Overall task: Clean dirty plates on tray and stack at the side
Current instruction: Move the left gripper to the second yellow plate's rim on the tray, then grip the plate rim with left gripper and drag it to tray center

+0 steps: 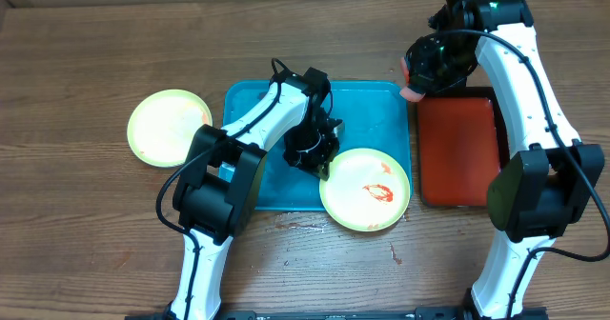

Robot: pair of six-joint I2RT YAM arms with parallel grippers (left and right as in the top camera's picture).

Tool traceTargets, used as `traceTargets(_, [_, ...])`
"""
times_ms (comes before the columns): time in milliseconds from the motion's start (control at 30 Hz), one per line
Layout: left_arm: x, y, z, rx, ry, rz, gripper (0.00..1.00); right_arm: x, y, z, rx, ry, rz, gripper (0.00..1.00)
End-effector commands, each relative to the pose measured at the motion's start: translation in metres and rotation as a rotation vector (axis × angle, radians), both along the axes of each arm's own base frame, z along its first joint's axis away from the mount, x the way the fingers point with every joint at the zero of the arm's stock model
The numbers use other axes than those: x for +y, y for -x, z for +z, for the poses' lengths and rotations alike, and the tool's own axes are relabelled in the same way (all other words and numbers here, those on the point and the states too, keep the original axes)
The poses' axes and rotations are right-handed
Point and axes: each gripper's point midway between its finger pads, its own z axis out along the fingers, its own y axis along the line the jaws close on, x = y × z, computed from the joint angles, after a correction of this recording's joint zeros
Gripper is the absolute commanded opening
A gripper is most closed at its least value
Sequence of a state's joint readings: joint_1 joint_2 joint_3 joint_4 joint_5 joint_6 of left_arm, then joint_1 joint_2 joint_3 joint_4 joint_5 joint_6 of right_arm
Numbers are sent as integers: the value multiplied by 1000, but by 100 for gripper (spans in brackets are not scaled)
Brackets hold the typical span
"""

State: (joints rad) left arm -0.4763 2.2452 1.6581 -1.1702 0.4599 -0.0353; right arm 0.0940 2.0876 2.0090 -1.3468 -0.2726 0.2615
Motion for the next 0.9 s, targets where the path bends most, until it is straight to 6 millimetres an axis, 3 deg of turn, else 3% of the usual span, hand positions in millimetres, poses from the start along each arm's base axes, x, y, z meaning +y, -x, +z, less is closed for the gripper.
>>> traceTargets(0, [6, -15, -1, -16, -6, 40, 4, 2, -2, 8, -24, -8, 3, 4])
traceTargets(267, [75, -78, 18, -166, -160, 284, 4, 36, -2, 11, -43, -54, 46, 4])
traceTargets(400, [100, -92, 18, -185, -166, 349, 4, 64, -6, 14, -83, -68, 79, 4])
traceTargets(600, [107, -98, 18, -195, -165, 368, 4, 116, -2, 4, -98, -69, 129, 4])
traceTargets(867, [107, -102, 18, -203, -163, 395, 4, 178, 29, -43, 32, -52, 160, 4])
